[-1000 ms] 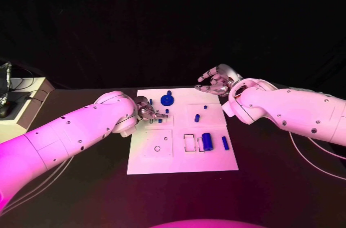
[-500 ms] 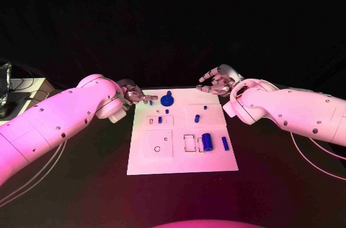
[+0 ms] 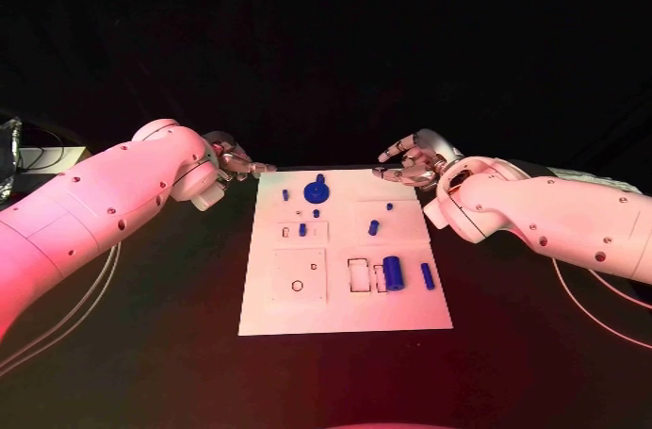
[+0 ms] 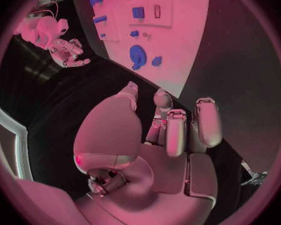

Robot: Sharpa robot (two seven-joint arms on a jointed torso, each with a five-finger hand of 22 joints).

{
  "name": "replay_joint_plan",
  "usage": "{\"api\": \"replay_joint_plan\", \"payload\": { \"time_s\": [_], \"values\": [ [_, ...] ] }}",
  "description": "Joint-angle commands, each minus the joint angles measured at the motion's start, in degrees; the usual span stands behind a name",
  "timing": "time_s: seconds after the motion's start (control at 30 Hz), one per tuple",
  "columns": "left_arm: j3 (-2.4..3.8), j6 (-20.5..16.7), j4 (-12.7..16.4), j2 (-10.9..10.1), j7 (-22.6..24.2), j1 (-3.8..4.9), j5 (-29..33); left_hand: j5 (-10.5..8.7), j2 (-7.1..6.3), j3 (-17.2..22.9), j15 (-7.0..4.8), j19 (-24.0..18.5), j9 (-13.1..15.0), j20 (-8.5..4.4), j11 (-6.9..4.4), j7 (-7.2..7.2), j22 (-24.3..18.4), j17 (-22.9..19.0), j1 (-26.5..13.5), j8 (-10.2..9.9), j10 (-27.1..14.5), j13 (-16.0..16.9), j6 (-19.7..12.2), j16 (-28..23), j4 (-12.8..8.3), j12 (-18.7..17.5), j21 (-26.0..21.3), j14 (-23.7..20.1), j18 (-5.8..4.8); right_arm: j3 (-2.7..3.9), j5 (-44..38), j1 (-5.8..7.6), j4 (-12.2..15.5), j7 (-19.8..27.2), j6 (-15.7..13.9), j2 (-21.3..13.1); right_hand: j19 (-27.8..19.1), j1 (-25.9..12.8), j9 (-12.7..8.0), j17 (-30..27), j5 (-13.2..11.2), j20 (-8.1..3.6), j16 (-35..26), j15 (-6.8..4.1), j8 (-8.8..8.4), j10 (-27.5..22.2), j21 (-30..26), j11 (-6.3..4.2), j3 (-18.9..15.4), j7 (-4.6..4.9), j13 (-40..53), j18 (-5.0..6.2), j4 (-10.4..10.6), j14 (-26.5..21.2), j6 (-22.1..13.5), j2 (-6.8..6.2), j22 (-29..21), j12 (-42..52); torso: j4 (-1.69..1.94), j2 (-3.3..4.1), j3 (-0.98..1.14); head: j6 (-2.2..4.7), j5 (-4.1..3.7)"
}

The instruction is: Assemble the parts on the task board

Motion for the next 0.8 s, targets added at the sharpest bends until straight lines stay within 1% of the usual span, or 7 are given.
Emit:
{"api": "replay_joint_plan", "payload": {
  "time_s": [0.03,0.13,0.23,0.3,0.4,0.57,0.8],
  "values": [
    [-0.07,1.31,-1.78,1.03,2.34,0.30,-1.34,-0.01,-0.63,1.22,0.51,0.18,-1.05,0.57,0.46,0.55,0.41,10.45,0.11,-0.83,-0.43,-0.41,-1.33,0.30,0.01,0.02,0.22,4.58,0.25,0.03,-0.21,0.02,0.18,0.47,0.17,0.00,2.66,-0.52,0.08,13.63,-0.12,-0.22,-0.27,-0.13,0.38,1.79,-0.19,-0.33,-0.02,-0.19,11.16,0.56,0.08,5.58,-0.11,-0.10,9.11,-0.08,-0.02,0.66,-0.12,0.47,0.05],
    [-0.44,2.23,-3.72,2.30,2.70,0.46,-1.54,-0.02,-0.60,2.10,0.58,0.84,-1.49,0.73,0.47,0.53,1.32,11.16,-0.07,-0.61,0.13,0.25,-0.86,0.65,0.01,0.73,0.69,4.83,0.07,0.05,-0.22,0.04,0.27,0.46,0.16,0.02,2.66,-0.58,0.08,13.62,-0.07,-0.22,-0.27,-0.13,0.38,1.82,-0.18,-0.33,-0.02,-0.19,11.19,0.56,0.10,5.57,-0.13,-0.08,9.11,-0.05,0.04,0.98,-0.22,0.67,0.11],
    [-1.03,2.23,-5.12,3.33,3.08,0.54,-1.43,0.05,-1.08,5.48,0.33,1.65,-2.45,0.65,0.11,0.15,2.39,11.66,-0.13,0.26,1.21,1.27,0.36,0.91,-0.02,2.02,1.29,5.02,-0.14,0.09,-0.78,0.09,0.22,0.46,0.07,0.19,2.66,-0.65,0.09,13.58,0.00,-0.22,-0.29,-0.13,0.39,1.85,-0.20,-0.32,-0.02,-0.20,11.21,0.56,0.11,5.56,-0.14,-0.05,9.11,-0.03,-0.08,1.35,-0.20,1.17,0.45],
    [-1.37,2.49,-5.95,4.02,3.21,0.58,-1.17,0.06,-2.50,9.95,0.20,1.91,-3.38,0.50,0.01,0.08,2.75,11.68,-0.37,0.83,1.42,1.61,0.40,0.94,-0.02,2.60,1.51,5.03,-0.22,0.13,-1.30,0.13,0.09,0.46,-0.01,0.36,2.64,-0.66,0.09,13.55,0.02,-0.22,-0.30,-0.13,0.39,1.83,-0.24,-0.33,-0.01,-0.20,11.18,0.57,0.12,5.55,-0.14,-0.05,9.07,-0.05,-0.16,1.54,-0.19,1.50,0.62],
    [-1.76,3.02,-7.01,4.97,3.24,0.65,-0.96,-0.02,-3.93,13.53,0.15,2.16,-4.13,0.48,-0.04,-0.02,3.15,11.76,-1.81,1.59,1.60,1.54,0.49,0.99,-0.09,3.00,1.72,5.06,-0.30,0.21,-1.76,0.17,-0.10,0.48,-0.12,0.58,2.64,-0.66,0.09,13.55,0.02,-0.22,-0.30,-0.13,0.39,1.83,-0.24,-0.33,-0.01,-0.20,11.18,0.57,0.12,5.55,-0.14,-0.05,9.07,-0.05,-0.18,1.77,-0.22,1.81,0.95],
    [-2.15,3.78,-8.57,6.09,3.38,0.73,-0.70,-0.04,-4.44,14.67,0.08,2.42,-4.34,0.44,-0.14,-0.15,3.53,11.85,-2.73,2.19,2.08,2.03,0.75,1.04,-0.05,3.52,1.91,5.09,-0.39,0.40,-2.00,0.24,-0.28,0.73,-0.54,1.01,2.66,-0.71,0.09,13.58,0.07,-0.22,-0.29,-0.13,0.40,1.81,-0.19,-0.32,-0.02,-0.20,11.16,0.56,0.12,5.56,-0.15,-0.05,9.11,-0.07,-0.17,2.10,-0.26,2.13,1.37],
    [-2.49,4.70,-8.98,6.85,3.57,0.78,0.04,-0.06,-4.85,15.71,-0.15,2.76,-4.49,0.30,-0.43,-0.51,4.03,11.96,-4.06,3.28,3.12,3.17,1.54,1.10,-0.07,4.52,2.17,5.13,-0.49,0.58,-1.71,0.29,-0.45,1.10,-1.02,1.45,2.66,-0.71,0.09,13.58,0.07,-0.22,-0.29,-0.13,0.40,1.81,-0.19,-0.32,-0.02,-0.20,11.16,0.56,0.12,5.56,-0.15,-0.05,9.11,-0.07,-0.07,2.16,-0.33,2.21,1.41]
  ]
}}
